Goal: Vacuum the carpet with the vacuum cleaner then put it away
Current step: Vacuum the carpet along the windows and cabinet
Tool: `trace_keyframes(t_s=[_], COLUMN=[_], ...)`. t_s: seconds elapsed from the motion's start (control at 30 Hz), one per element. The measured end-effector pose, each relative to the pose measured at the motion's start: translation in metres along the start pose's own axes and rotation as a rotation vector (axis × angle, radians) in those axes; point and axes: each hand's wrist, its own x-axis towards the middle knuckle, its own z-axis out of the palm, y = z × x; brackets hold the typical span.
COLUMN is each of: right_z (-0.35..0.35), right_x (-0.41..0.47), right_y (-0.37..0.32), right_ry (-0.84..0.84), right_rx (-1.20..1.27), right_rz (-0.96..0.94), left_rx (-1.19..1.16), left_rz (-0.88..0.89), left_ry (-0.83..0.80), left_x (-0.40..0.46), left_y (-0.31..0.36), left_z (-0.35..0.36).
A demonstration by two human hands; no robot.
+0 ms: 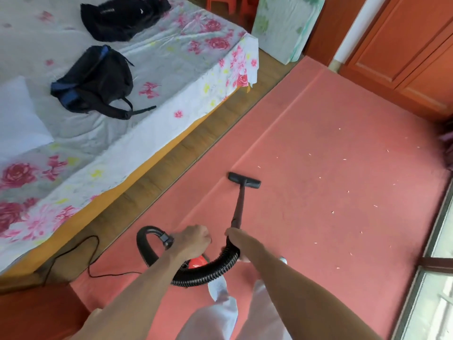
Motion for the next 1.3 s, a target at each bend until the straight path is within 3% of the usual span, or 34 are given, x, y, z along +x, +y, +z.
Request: trace_keyframes(t_s=[0.23, 0.43, 0.57, 0.87, 1.03, 1.3], right_z=[0.028, -0.009, -0.036, -0.042, -0.041, -0.048], right_x=[-0.012, 0.005, 0.003, 0.007, -0.002, 0.014], right_y=[0.061, 0.033, 0.008, -0.033, -0.005, -0.032], right_ry=[-0.067, 0.048, 0.036, 0.101, -0.023, -0.009], right_rx=[-0.085, -0.143, -0.277, -0.566, -0.540, -0.729], right_rz=[-0.021, -0.075, -0.057, -0.067, 0.056, 0.032], left_rx=[-0.025, -0.033, -0.023, -0.063, -0.060, -0.092], left_rz=[0.018, -0.019, -0.036, 0.028, 0.072, 0.025], left_ry=[-0.012, -0.001, -0.018, -0.050, -0.025, -0.042], left_x=[0.002, 0.011, 0.016, 0.029, 0.032, 0.031], left_y=[0.008, -0.010, -0.013, 0.027, 0.042, 0.018], left_z=[0.003, 0.002, 0.005, 0.007, 0.008, 0.013])
